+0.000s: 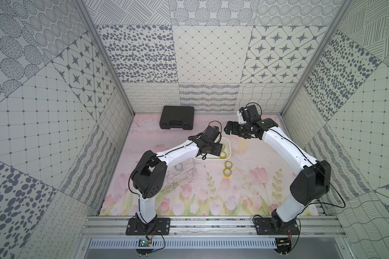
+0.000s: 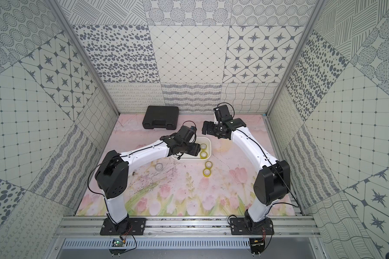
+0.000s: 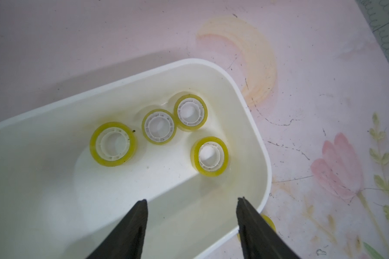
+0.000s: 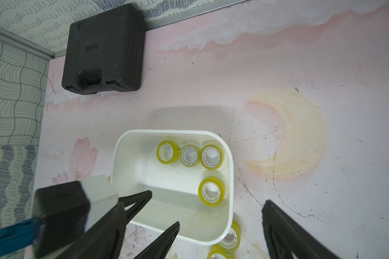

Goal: Put the transparent tape into the storage box
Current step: Place the tape in the storage box, then pick up the tape at the center of the board.

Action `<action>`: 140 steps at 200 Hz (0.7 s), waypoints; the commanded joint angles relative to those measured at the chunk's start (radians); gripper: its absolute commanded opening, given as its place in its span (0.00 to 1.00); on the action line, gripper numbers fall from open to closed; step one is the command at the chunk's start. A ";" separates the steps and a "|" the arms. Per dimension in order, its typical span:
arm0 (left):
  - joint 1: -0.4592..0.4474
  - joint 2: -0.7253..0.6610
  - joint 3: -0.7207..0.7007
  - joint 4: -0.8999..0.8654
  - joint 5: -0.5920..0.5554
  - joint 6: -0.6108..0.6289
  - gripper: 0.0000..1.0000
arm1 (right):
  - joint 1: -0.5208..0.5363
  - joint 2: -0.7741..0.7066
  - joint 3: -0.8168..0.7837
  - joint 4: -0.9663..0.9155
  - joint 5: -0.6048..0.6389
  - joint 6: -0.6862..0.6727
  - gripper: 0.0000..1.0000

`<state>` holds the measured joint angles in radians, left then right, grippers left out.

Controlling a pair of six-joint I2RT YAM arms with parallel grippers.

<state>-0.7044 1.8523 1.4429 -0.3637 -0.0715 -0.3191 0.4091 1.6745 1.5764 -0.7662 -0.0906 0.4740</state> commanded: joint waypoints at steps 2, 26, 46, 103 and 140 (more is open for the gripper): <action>-0.001 -0.144 -0.081 0.019 -0.136 -0.003 0.72 | 0.023 0.028 0.043 0.016 -0.045 -0.039 0.97; 0.008 -0.222 -0.136 0.000 -0.167 -0.034 0.76 | 0.046 0.051 0.039 -0.004 -0.044 -0.055 0.97; 0.015 -0.257 -0.172 -0.015 -0.173 -0.060 0.81 | 0.046 0.025 -0.030 -0.008 -0.001 -0.037 0.97; 0.019 -0.357 -0.258 -0.045 -0.203 -0.109 0.99 | 0.049 -0.069 -0.272 -0.019 0.047 0.008 0.97; 0.031 -0.403 -0.292 -0.052 -0.217 -0.120 0.99 | 0.057 -0.130 -0.428 0.001 0.053 0.051 0.97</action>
<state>-0.6857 1.4921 1.1801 -0.3923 -0.2405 -0.4007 0.4572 1.5993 1.2106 -0.7876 -0.0582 0.4877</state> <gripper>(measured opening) 0.991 0.967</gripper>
